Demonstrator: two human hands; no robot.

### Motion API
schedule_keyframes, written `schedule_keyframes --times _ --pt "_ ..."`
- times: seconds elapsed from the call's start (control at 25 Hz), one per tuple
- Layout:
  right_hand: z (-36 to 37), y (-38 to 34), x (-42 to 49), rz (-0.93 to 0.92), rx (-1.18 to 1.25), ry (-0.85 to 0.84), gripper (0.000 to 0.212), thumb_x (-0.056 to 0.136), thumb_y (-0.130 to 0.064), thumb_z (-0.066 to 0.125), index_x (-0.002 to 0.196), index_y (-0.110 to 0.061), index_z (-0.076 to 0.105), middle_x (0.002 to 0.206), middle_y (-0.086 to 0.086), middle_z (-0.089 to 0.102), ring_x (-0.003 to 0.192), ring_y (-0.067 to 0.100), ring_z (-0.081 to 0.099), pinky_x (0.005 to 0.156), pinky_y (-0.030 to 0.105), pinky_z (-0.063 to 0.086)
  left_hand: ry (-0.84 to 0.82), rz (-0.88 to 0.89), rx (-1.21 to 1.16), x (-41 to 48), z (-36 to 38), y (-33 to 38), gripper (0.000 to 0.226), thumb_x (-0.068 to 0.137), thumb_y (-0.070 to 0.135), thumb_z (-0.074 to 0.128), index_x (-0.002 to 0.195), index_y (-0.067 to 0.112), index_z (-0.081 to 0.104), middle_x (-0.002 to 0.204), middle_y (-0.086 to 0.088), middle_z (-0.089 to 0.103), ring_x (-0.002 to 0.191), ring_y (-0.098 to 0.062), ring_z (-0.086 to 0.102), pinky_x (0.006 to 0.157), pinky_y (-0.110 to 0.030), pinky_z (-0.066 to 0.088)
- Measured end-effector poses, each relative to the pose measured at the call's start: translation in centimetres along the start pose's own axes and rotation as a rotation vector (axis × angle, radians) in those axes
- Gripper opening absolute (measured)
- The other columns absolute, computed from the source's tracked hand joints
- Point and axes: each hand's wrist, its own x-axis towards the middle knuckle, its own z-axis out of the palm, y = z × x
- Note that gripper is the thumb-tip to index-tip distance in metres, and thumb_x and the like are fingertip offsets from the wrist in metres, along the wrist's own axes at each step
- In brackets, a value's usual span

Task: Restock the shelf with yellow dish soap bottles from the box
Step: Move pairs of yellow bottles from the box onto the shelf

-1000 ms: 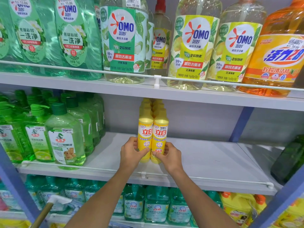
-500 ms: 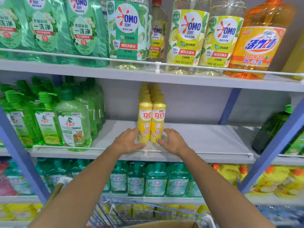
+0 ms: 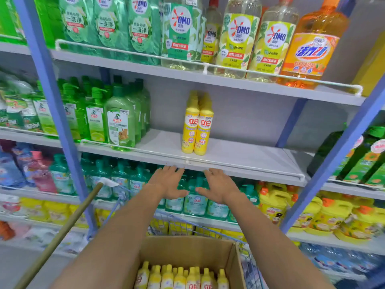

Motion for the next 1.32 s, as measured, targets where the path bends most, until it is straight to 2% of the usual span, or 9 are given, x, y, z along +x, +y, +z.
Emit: schedule_keyframes --times 0.16,0.32,0.48,0.6,0.72,0.88,1.04,1.16,1.32 --pt "4.8 1.0 -5.3 0.002 0.03 -0.044 0.086 0.095 -0.066 0.048 0.158 -0.013 0.025 0.161 0.014 0.029 0.148 0.034 0.027 0.116 0.05 0.035 -0.089 -0.019 -0.02 -5.7 4.2 4.1 0.093 0.087 0.069 0.052 0.156 0.015 0.021 0.155 -0.014 0.032 0.141 -0.035 0.035 0.112 -0.051 0.035" --pt "11.2 1.3 -10.3 0.035 0.096 -0.167 0.083 0.095 -0.064 0.051 0.156 -0.013 0.027 0.159 0.016 0.031 0.147 0.037 0.028 0.115 0.053 0.036 -0.223 -0.049 -0.091 -10.5 10.4 6.3 0.093 0.089 0.068 0.052 0.158 0.017 0.016 0.163 -0.012 0.022 0.149 -0.034 0.024 0.117 -0.052 0.031" --pt "17.7 2.2 -13.8 0.058 0.145 -0.261 0.078 0.095 -0.061 0.051 0.151 -0.01 0.033 0.152 0.019 0.039 0.14 0.04 0.038 0.112 0.052 0.039 -0.315 -0.095 -0.101 -13.8 17.4 6.8 0.086 0.088 0.066 0.055 0.153 0.017 0.029 0.156 -0.011 0.035 0.141 -0.033 0.037 0.109 -0.048 0.039" --pt "22.4 2.5 -14.6 0.133 0.232 -0.401 0.071 0.096 -0.06 0.052 0.141 -0.006 0.043 0.139 0.022 0.048 0.13 0.042 0.045 0.1 0.048 0.045 -0.458 -0.106 -0.168 -14.8 22.8 5.8 0.085 0.087 0.067 0.057 0.15 0.017 0.03 0.15 -0.013 0.039 0.134 -0.036 0.041 0.104 -0.05 0.043" --pt "26.3 2.9 -13.9 0.218 0.317 -0.488 0.073 0.092 -0.069 0.048 0.131 -0.007 0.052 0.129 0.019 0.053 0.123 0.04 0.051 0.098 0.046 0.049 -0.538 -0.129 -0.179 -13.9 27.1 4.4 0.088 0.088 0.067 0.055 0.154 0.017 0.025 0.153 -0.014 0.036 0.137 -0.037 0.039 0.105 -0.05 0.043" --pt "30.8 3.2 -11.3 0.291 0.351 -0.533 0.074 0.094 -0.064 0.049 0.14 -0.006 0.046 0.133 0.02 0.055 0.125 0.042 0.052 0.099 0.046 0.049 -0.638 -0.122 -0.218 -10.3 32.6 2.7 0.098 0.087 0.069 0.054 0.159 0.015 0.014 0.161 -0.014 0.026 0.145 -0.038 0.031 0.109 -0.052 0.04" --pt "35.9 4.3 -8.4 0.341 0.351 -0.575 0.076 0.093 -0.065 0.051 0.144 -0.01 0.042 0.136 0.017 0.054 0.126 0.041 0.051 0.099 0.047 0.05 -0.65 -0.082 -0.254 -5.4 37.0 2.0 0.091 0.09 0.064 0.057 0.156 0.012 0.022 0.157 -0.015 0.033 0.143 -0.035 0.035 0.109 -0.052 0.04" --pt "39.9 5.3 -7.4 0.373 0.36 -0.63 0.074 0.094 -0.061 0.052 0.147 -0.011 0.038 0.144 0.016 0.047 0.131 0.038 0.047 0.102 0.049 0.047 -0.644 -0.078 -0.301 -2.9 40.4 0.9 0.077 0.087 0.065 0.058 0.143 0.016 0.037 0.142 -0.014 0.045 0.129 -0.035 0.047 0.098 -0.053 0.048" --pt "45.3 6.6 -5.7 0.41 0.368 -0.66 0.067 0.096 -0.056 0.055 0.141 -0.008 0.043 0.141 0.016 0.049 0.128 0.036 0.05 0.099 0.048 0.05 -0.681 -0.142 -0.336 -0.9 45.6 -1.4 0.071 0.088 0.06 0.063 0.137 0.013 0.043 0.134 -0.015 0.05 0.121 -0.034 0.052 0.094 -0.047 0.049"
